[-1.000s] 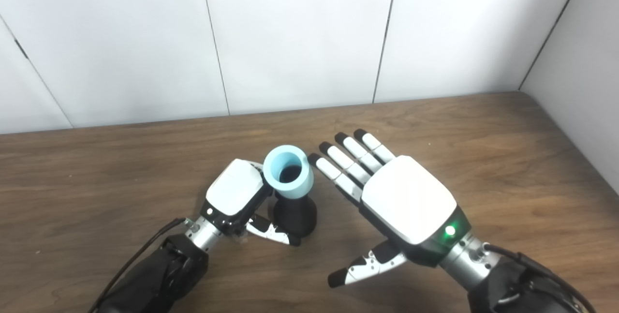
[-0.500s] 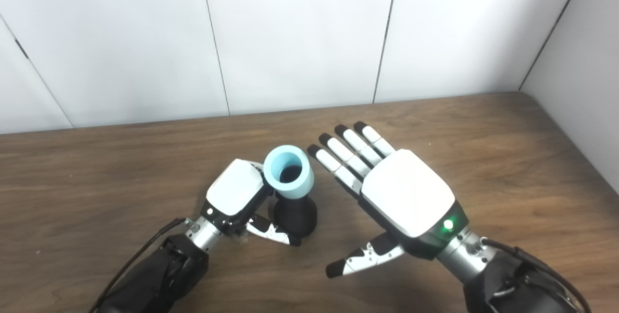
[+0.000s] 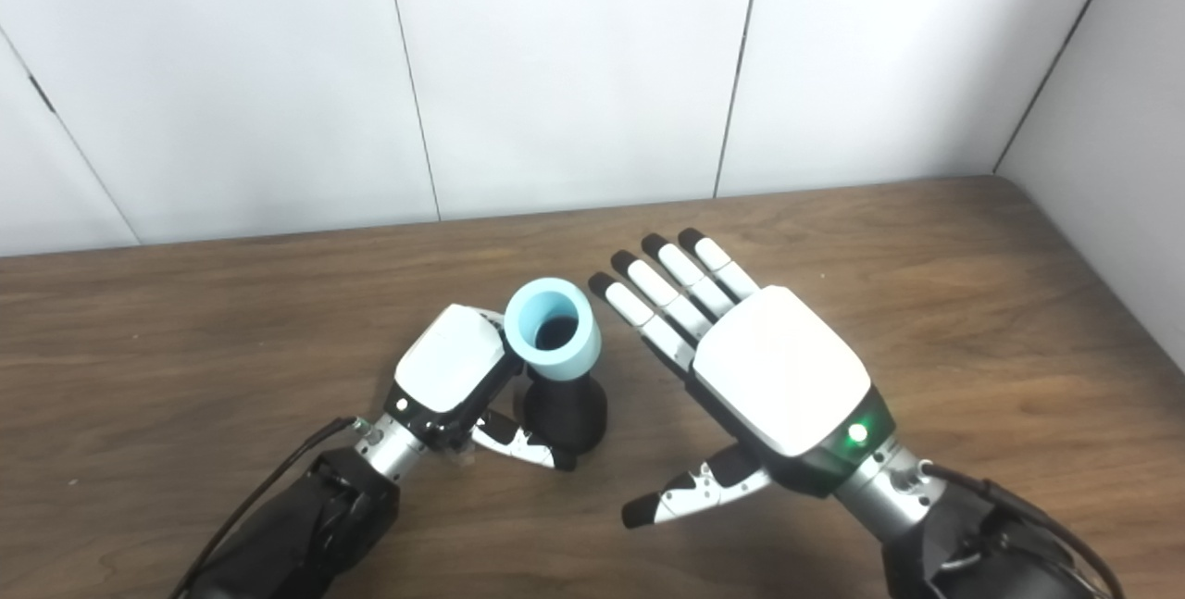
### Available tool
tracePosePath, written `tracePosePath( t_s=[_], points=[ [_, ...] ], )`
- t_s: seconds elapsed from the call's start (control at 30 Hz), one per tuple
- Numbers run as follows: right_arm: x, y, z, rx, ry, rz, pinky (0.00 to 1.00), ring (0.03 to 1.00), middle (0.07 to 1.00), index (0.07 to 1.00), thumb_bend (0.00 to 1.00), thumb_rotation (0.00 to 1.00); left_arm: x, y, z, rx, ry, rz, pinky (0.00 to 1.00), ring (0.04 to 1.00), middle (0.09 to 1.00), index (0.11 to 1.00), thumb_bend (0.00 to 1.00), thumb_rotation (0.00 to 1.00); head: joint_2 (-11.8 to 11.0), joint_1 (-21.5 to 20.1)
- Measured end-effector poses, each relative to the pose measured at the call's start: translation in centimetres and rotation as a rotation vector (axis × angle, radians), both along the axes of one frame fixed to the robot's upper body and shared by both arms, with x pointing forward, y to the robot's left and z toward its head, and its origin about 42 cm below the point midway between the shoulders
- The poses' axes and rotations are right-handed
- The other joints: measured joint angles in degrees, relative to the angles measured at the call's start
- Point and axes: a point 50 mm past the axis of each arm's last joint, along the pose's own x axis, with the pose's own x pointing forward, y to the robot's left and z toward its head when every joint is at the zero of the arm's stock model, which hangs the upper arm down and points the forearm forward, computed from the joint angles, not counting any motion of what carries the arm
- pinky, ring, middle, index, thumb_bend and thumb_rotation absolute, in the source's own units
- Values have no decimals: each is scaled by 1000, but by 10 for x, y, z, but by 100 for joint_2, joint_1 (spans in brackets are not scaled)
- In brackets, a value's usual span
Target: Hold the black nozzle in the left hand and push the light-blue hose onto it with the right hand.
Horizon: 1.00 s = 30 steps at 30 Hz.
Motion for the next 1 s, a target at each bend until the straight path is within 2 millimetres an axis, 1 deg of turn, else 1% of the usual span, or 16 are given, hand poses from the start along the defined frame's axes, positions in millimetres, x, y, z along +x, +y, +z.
tracePosePath(
  t_s=[0.17, 0.3, 0.5, 0.7, 0.9, 1.0],
  points=[
    [5, 8, 5, 6, -27, 14, 1000, 1000, 1000, 1000, 804, 1000, 0, 0, 0, 0, 0, -1, 319, 356, 413, 527, 514, 0, -17, 0],
    [7, 9, 8, 7, -41, 18, 1000, 1000, 1000, 1000, 800, 1000, 0, 0, 0, 0, 0, 0, 321, 360, 414, 527, 514, 0, -18, 0],
    [7, 12, 7, -3, -41, 20, 1000, 1000, 1000, 1000, 821, 999, 0, 0, 0, 0, -1, 0, 329, 367, 416, 528, 514, 0, -26, 0],
    [7, 21, 14, -9, -57, 46, 1000, 1000, 1000, 1000, 838, 911, 0, 0, 0, 0, 0, 0, 325, 360, 414, 528, 514, 0, -18, 9],
    [7, 28, 16, 0, -64, 68, 1000, 1000, 1000, 974, 825, 891, 0, 0, 0, 1, 0, 0, 321, 360, 416, 528, 514, 0, 0, 17],
    [7, 32, 16, 6, -59, 78, 1000, 1000, 1000, 958, 817, 862, 0, 0, 0, 1, 0, 0, 315, 356, 414, 527, 514, 0, 0, 9]
  ],
)
